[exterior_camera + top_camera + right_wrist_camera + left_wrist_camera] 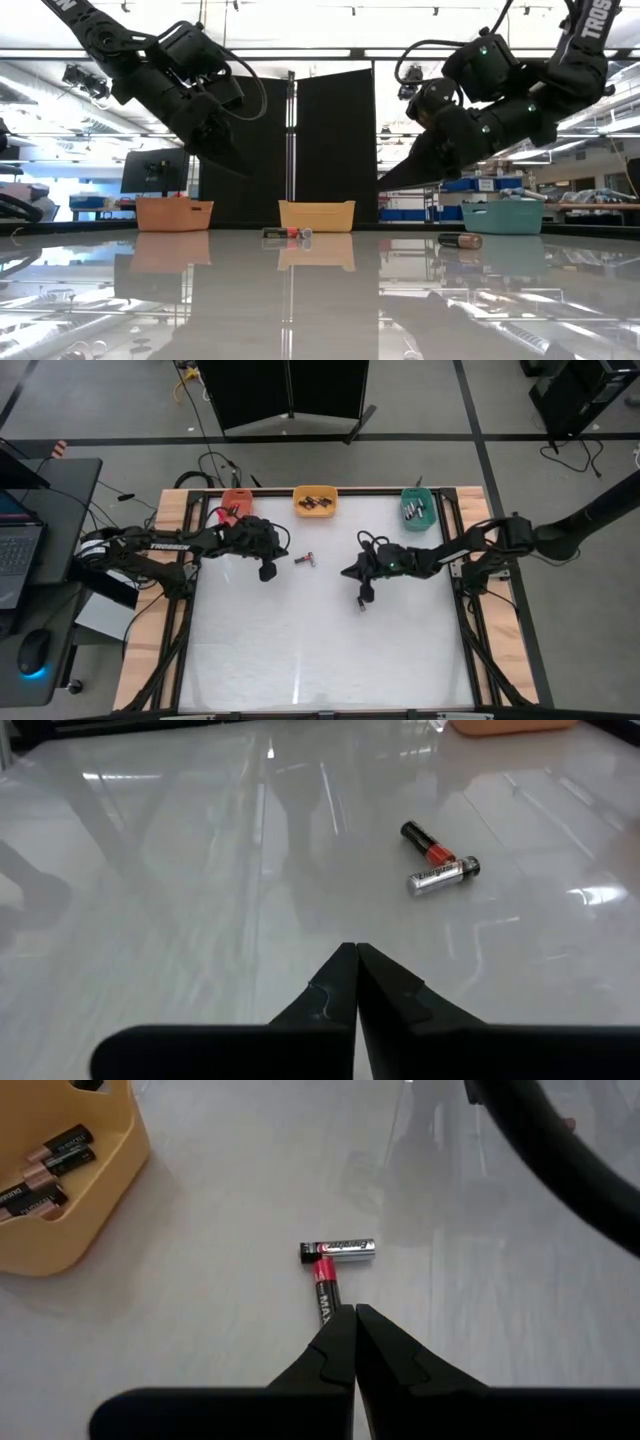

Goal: Sort batteries
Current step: Put the red battery into the orange bin

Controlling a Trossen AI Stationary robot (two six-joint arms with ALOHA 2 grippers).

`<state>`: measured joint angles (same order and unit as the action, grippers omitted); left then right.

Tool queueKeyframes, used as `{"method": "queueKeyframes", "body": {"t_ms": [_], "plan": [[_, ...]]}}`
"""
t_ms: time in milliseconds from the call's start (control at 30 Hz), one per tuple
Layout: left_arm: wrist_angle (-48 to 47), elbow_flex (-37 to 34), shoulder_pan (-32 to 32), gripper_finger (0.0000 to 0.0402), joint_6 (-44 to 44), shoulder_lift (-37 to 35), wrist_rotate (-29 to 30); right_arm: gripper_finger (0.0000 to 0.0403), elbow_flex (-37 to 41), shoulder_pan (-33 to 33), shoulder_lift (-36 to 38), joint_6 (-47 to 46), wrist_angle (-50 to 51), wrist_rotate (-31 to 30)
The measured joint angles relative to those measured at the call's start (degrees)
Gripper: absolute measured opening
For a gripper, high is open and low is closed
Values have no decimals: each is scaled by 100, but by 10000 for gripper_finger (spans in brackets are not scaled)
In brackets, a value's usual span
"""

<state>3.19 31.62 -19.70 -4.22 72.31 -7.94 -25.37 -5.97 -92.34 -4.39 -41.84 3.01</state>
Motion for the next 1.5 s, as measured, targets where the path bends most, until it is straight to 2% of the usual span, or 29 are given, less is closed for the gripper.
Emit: {"method": "queueKeyframes", "body": {"t_ms": [233, 600, 700, 933, 1033, 1233, 1367, 1500], "plan": [[29, 0, 0, 15, 1, 2, -2, 38, -2, 19, -135, -56, -260, 0], [-255, 0, -7, 15, 127, 4, -2, 23, -2, 17, -124, -47, -610, 0], [-353, 0, -7, 15, -12, 4, 0, 22, -2, -5, -124, 99, -613, -158], [48, 0, -7, 15, -294, 4, -63, 14, -4, -5, -124, 420, -615, -201], [83, 0, -7, 15, -148, 4, -196, 14, -3, -8, -124, 444, -614, -201], [-810, 215, -20, 21, -196, 7, -219, 21, -3, -10, -124, 416, -612, -205], [-1471, 486, -2, 46, -318, 7, 81, 14, -4, -10, -122, 414, -612, -205], [-1532, 641, -2, 75, -280, 4, 192, 10, -4, -10, -122, 401, -612, -205]]}}
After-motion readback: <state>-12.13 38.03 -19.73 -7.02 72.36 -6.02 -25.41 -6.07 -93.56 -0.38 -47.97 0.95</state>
